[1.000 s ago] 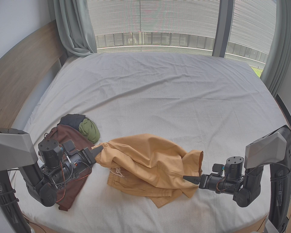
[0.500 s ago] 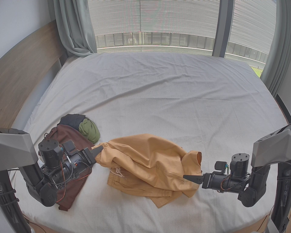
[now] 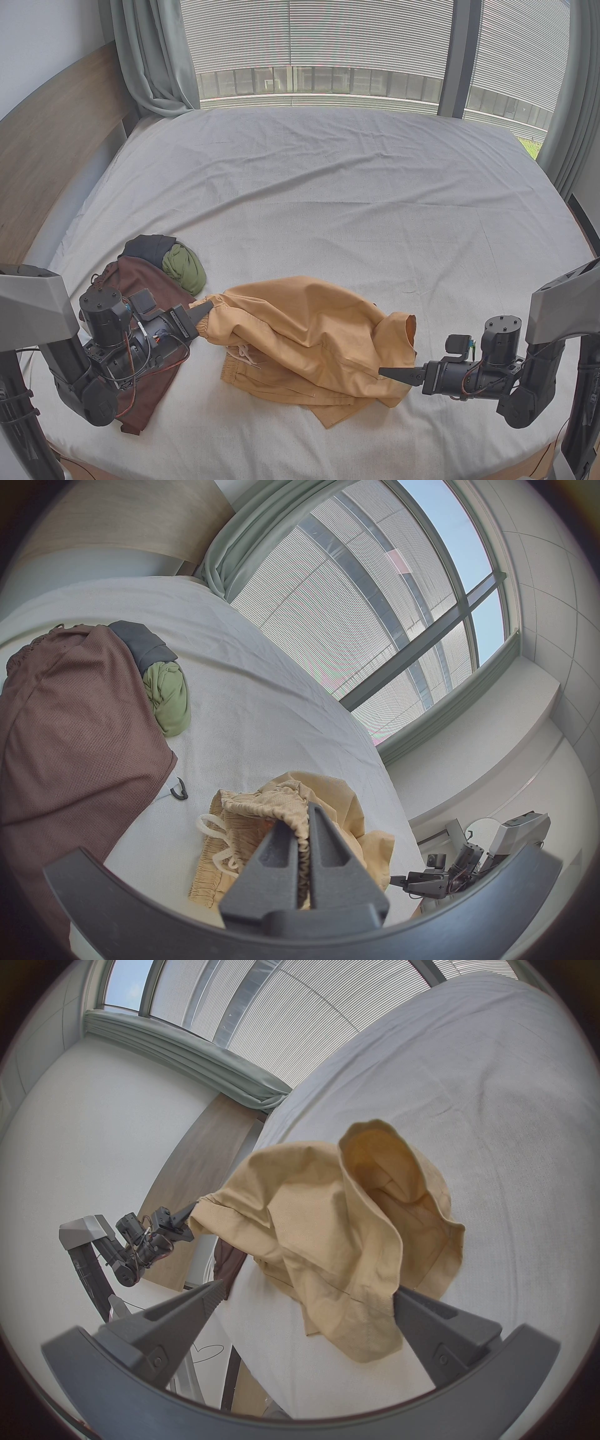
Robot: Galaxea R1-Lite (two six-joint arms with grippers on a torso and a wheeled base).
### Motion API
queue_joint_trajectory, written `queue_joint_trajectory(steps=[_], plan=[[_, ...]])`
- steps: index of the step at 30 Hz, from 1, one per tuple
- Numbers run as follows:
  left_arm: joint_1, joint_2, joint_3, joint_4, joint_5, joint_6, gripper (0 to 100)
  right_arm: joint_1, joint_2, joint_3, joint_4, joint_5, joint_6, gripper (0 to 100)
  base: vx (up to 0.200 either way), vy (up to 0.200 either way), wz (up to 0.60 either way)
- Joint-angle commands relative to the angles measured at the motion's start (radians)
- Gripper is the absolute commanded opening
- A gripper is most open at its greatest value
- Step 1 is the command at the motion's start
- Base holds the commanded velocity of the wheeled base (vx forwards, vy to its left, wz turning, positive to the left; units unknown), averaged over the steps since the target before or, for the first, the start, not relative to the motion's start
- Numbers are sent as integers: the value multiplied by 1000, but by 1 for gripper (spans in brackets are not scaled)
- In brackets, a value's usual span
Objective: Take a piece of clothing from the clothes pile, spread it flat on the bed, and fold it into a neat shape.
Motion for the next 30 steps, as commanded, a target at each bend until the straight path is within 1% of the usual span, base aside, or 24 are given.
queue_joint_trajectory(steps=[1,9,24,25,30], plan=[[0,-1,-1,-1,0,0,0,1,51,-22,-1,0,-2,100,0,0,0],[0,2,-2,-1,0,-2,0,1,72,-63,-1,0,-3,100,0,0,0],[-4,2,-4,-1,0,-3,0,4,91,-74,-1,0,-11,100,0,0,0],[-4,2,-4,-1,0,-3,0,4,92,-74,-1,0,-11,0,0,0,0],[-4,4,-4,-1,0,-3,0,4,120,-75,-1,0,-26,0,0,0,0]])
